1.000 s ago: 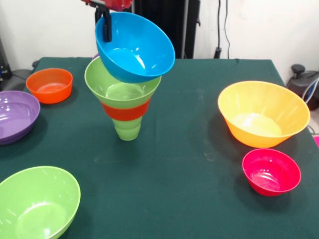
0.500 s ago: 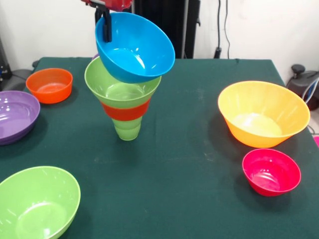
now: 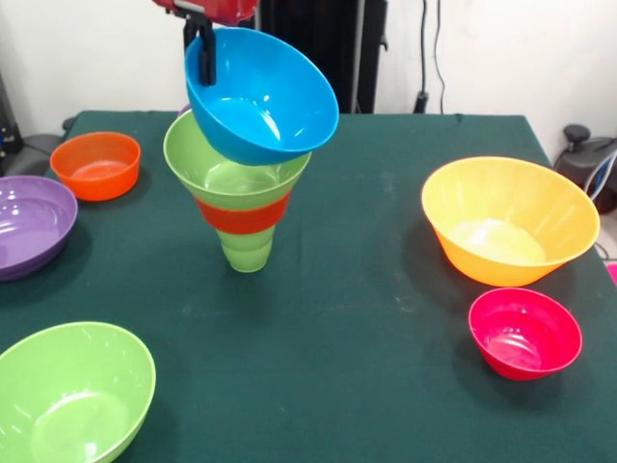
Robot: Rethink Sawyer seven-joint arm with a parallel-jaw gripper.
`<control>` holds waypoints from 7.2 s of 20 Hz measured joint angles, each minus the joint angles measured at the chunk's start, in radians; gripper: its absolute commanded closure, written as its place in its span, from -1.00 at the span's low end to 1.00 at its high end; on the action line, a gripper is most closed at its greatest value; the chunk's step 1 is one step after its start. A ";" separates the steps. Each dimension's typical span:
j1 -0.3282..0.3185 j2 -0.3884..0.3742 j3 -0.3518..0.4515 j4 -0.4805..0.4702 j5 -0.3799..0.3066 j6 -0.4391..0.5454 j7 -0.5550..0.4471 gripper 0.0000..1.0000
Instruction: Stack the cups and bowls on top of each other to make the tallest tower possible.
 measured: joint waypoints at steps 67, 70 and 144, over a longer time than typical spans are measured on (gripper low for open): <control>0.009 0.039 0.011 -0.056 -0.042 0.000 0.000 1.00; 0.006 0.039 0.015 -0.056 -0.042 0.000 0.000 1.00; -0.058 0.039 0.056 -0.056 -0.123 0.000 0.000 1.00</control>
